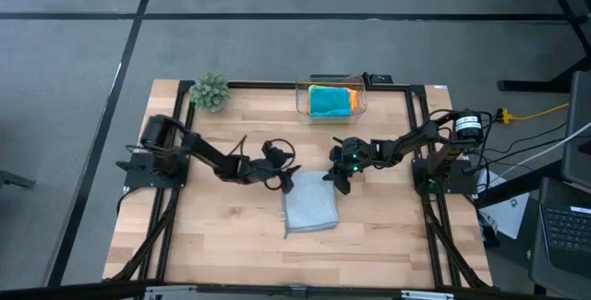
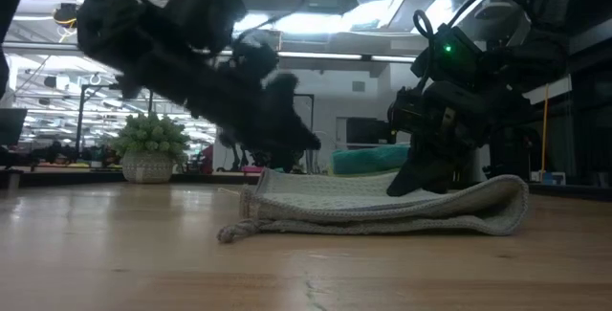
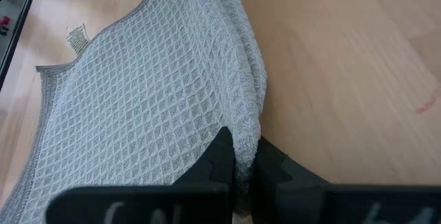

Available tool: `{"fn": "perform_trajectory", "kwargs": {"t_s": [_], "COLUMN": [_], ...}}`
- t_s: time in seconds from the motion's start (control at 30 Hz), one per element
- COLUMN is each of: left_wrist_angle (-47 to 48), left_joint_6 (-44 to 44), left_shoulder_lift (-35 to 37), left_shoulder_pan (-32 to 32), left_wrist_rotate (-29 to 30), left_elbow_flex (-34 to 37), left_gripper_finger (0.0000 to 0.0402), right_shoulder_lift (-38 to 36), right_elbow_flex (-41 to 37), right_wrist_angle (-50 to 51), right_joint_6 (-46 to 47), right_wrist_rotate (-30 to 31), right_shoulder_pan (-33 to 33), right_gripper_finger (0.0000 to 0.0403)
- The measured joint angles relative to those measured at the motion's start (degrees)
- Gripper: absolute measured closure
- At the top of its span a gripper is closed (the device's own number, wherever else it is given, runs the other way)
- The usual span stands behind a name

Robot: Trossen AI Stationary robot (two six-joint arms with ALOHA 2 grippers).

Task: Fold microfiber towels
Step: Fold the gray microfiber cloth

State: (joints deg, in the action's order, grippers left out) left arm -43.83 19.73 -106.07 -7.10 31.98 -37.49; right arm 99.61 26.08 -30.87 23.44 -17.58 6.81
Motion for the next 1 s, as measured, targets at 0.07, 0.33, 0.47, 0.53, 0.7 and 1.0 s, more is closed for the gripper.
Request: {"fn": "perform_trajectory", "kwargs": {"t_s": [0.07, 0.33, 0.47, 0.53, 0.7, 1.0], "left_wrist_angle": [-1.6, -10.5, -12.6, -13.7, -14.2, -8.2], "left_joint_6": [0.0, 0.2, 4.3, 5.9, 5.5, 3.6], "left_shoulder_lift": [-3.2, -14.6, -20.2, -22.5, -24.1, -19.9], "left_shoulder_pan": [-0.6, -5.6, -6.4, -6.3, -5.9, -8.3], "left_wrist_rotate": [4.3, 12.6, 18.5, 19.8, 20.9, 18.2], "left_elbow_flex": [-0.1, -1.5, -3.5, -4.6, -5.7, -5.0], "left_gripper_finger": [0.0195, 0.0195, 0.0195, 0.0195, 0.0195, 0.0195], "right_shoulder_lift": [0.0, 0.0, 0.0, 0.0, 0.0, 0.0], "right_elbow_flex": [0.0, 0.0, 0.0, 0.0, 0.0, 0.1], "right_wrist_angle": [-0.2, -0.3, -0.4, -0.4, -0.5, -0.1], "right_joint_6": [0.0, -1.1, -1.3, -1.3, -1.2, -1.2], "right_wrist_rotate": [0.0, 0.2, 0.1, 0.1, 0.1, 0.1], "right_shoulder_pan": [0.0, 0.0, 0.0, 0.0, 0.0, 0.0], "right_gripper_finger": [0.0385, 0.0385, 0.0385, 0.0384, 0.0384, 0.0384]}}
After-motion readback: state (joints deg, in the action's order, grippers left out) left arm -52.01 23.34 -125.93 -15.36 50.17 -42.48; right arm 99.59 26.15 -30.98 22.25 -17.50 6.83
